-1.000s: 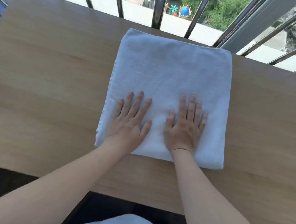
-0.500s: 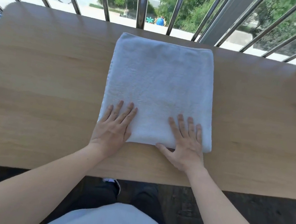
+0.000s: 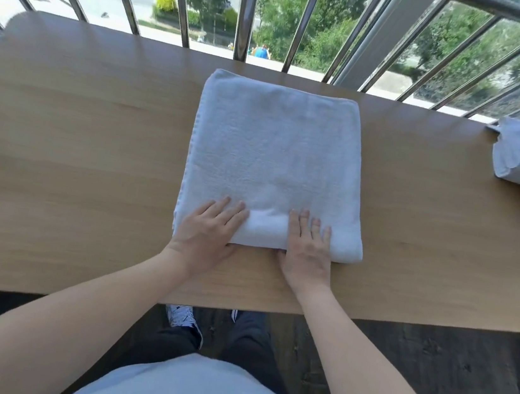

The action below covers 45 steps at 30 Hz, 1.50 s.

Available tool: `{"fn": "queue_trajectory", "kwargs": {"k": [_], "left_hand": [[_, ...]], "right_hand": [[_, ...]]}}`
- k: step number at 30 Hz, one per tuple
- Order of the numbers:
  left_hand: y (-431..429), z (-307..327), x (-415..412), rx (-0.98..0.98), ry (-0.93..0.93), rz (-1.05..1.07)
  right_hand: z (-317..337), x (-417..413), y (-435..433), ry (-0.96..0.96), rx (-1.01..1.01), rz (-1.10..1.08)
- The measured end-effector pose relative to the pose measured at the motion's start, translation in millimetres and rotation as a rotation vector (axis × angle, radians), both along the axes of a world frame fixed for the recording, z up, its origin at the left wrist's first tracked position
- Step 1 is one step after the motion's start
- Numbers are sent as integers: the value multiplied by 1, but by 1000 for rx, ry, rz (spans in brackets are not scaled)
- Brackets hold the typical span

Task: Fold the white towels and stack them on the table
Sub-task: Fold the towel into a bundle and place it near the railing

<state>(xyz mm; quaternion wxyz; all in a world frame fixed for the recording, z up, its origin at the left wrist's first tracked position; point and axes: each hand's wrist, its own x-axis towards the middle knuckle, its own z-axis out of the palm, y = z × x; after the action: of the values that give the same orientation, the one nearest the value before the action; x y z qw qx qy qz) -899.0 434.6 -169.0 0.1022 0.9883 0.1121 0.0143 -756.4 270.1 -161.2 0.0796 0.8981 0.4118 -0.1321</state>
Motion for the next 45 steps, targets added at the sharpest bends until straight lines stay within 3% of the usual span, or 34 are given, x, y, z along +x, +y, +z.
{"fn": "queue_trajectory", "kwargs": {"k": [5,13,20,23,27,32,38,45], "left_hand": [[5,16,5,-31,-97,31],[51,1,-38,-123,-398,234],[79,30,-7,-718,-393,618],[91,41,22,-805,-385,683],[109,44,58,-799,-445,698],[136,42,101,-680,-440,908],[179,35,142,-656,-286,1039],[209,14,170,-580,-156,1107]], "right_hand": [[25,10,1,33,209,-28],[50,46,10,16,473,-73],[82,93,47,-5,526,-95],[95,117,60,75,478,-97],[111,156,85,105,445,-53],[119,203,150,204,294,-33],[101,243,213,-40,133,116],[54,263,240,-53,103,156]]}}
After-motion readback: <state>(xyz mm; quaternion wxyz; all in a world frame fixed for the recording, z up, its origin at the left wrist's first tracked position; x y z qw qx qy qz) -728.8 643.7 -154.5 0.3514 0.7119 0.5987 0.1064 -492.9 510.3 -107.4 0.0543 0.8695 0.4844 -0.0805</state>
